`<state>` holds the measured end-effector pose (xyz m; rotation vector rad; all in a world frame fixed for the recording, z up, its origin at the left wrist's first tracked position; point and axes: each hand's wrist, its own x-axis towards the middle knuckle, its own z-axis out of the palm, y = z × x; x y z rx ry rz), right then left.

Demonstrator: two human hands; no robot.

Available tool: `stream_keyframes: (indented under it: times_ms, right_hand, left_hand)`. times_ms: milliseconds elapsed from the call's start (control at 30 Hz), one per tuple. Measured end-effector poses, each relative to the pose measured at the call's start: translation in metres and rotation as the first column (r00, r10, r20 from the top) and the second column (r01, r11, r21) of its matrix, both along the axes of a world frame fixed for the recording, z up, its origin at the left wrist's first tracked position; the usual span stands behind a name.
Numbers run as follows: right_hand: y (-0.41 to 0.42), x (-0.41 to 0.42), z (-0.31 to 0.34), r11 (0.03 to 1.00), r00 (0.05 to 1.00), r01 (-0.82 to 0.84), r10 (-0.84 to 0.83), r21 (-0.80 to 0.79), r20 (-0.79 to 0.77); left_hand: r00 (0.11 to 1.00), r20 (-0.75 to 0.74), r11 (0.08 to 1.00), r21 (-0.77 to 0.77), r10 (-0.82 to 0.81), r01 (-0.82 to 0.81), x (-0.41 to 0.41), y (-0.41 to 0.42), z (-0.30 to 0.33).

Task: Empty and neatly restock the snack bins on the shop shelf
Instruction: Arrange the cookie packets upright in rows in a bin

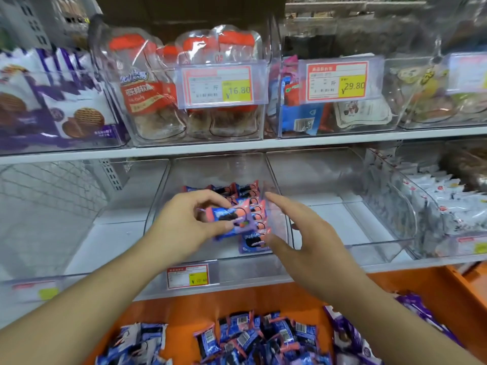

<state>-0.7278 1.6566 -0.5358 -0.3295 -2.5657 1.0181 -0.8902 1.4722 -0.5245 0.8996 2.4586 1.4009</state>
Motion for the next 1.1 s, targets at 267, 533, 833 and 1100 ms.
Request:
stream_keyframes:
  times_ms: [267, 533, 833, 1100]
  right_hand:
    - [0.025, 0.0, -0.02, 0.988, 0.989, 0.022, -0.043, 0.151, 0.142]
    - [0.032, 0.0, -0.027, 0.998, 0.993, 0.011, -0.018, 0.059, 0.115]
    - [0.032, -0.002, -0.031, 0.999, 0.996, -0.007, 0.002, 0.054, 0.095]
    - [0.032, -0.002, -0.033, 0.999, 0.996, 0.003, -0.008, 0.051, 0.092]
  left_hand:
    - [0.95, -0.24, 0.931, -0.255, 0.199, -0.259, -0.061, 0.023, -0.036]
    - [0.958, -0.273, 0.924, -0.335, 0.091, -0.183, -0.093, 0.055, -0.071]
    - [0.898, -0.437, 0.885, -0.4, 0.046, -0.24, -0.109, 0.065, -0.09]
    - [0.919, -0.395, 0.921, -0.35, 0.02, -0.171, -0.105, 0.055, -0.084]
